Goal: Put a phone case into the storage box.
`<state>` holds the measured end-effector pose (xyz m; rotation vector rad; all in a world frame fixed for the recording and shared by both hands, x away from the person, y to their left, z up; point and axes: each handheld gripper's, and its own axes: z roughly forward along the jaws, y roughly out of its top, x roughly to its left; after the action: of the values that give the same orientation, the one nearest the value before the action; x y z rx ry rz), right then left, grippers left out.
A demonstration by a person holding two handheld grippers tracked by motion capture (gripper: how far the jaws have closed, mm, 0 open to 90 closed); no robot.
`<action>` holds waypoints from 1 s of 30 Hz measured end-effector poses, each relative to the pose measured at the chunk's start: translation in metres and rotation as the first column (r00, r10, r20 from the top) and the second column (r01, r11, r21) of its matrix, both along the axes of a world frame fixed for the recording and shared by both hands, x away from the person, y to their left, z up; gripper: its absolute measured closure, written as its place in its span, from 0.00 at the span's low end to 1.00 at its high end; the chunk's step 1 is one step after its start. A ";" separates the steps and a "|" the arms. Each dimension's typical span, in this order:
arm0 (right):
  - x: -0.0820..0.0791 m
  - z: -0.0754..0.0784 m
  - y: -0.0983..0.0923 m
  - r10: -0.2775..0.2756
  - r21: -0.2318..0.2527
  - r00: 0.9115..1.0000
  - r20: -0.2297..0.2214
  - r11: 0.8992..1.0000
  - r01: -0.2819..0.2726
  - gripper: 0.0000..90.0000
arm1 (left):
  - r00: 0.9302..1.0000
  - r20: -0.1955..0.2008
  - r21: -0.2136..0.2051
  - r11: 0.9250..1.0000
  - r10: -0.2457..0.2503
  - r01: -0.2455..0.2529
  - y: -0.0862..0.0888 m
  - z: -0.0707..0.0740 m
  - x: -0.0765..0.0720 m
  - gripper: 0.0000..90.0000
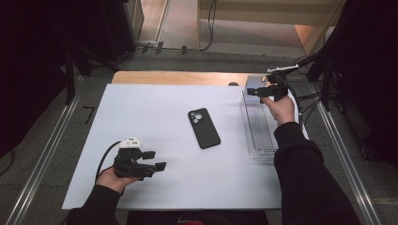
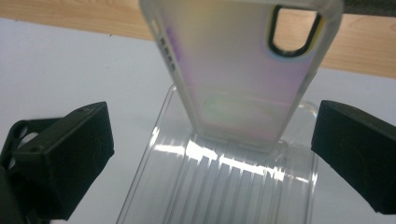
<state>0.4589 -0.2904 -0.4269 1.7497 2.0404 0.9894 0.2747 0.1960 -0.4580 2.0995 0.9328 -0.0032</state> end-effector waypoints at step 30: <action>-0.110 0.012 0.048 0.301 0.098 0.954 0.011 0.949 -0.301 0.00 | 0.999 -0.030 -0.027 0.999 -0.026 0.025 0.002 0.003 0.016 0.34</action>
<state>0.3491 -0.2425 -0.4144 1.5116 2.3471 1.1921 0.2907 0.1978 -0.4547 2.0921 0.9187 -0.0603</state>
